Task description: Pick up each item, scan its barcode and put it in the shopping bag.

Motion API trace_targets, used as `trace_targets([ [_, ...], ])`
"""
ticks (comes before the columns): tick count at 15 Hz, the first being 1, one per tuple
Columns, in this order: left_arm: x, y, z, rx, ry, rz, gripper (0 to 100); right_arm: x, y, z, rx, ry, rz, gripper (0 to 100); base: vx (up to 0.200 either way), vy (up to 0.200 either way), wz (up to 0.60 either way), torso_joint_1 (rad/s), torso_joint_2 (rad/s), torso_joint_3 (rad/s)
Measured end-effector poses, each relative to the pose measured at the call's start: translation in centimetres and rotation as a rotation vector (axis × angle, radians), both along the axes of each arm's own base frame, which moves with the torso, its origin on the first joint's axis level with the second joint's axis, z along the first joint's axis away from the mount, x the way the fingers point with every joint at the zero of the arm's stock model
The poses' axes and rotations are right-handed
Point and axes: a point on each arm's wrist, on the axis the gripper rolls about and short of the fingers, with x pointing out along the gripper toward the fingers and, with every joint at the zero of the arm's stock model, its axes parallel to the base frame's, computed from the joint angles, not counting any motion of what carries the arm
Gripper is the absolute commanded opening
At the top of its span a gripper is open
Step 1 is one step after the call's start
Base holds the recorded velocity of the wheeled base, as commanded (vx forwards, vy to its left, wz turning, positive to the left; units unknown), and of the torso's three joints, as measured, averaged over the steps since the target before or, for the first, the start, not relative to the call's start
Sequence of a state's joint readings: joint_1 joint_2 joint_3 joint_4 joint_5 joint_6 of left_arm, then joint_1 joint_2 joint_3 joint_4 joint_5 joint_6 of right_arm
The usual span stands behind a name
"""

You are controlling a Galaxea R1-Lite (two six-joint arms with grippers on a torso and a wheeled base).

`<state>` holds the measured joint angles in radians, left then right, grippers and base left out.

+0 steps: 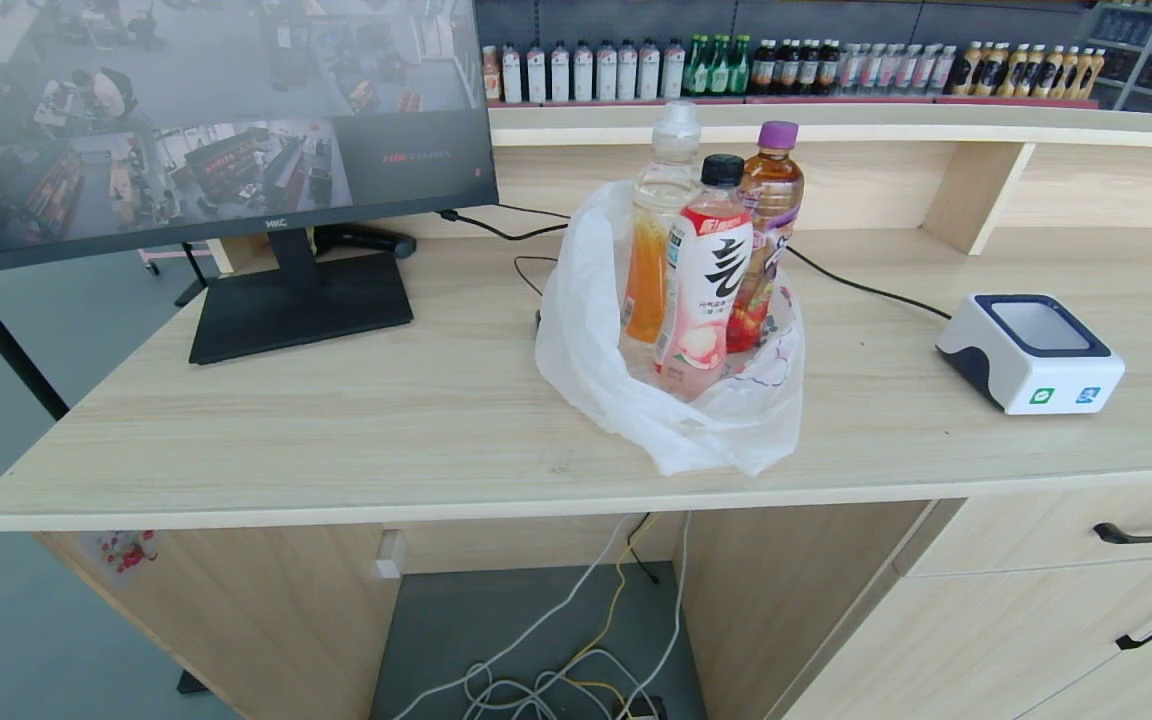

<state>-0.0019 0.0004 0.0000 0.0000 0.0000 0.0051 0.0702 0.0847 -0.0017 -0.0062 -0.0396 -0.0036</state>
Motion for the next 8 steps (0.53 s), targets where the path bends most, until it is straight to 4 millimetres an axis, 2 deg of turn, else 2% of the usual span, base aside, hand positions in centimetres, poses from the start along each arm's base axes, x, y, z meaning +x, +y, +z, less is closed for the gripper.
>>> trace_targets([
  [8,0.00,0.00,0.00,-0.004,0.000,0.001,100,0.00,0.00,0.00,0.000,0.000,0.000,100,0.000,-0.200,0.00,0.004,0.00,0.002],
])
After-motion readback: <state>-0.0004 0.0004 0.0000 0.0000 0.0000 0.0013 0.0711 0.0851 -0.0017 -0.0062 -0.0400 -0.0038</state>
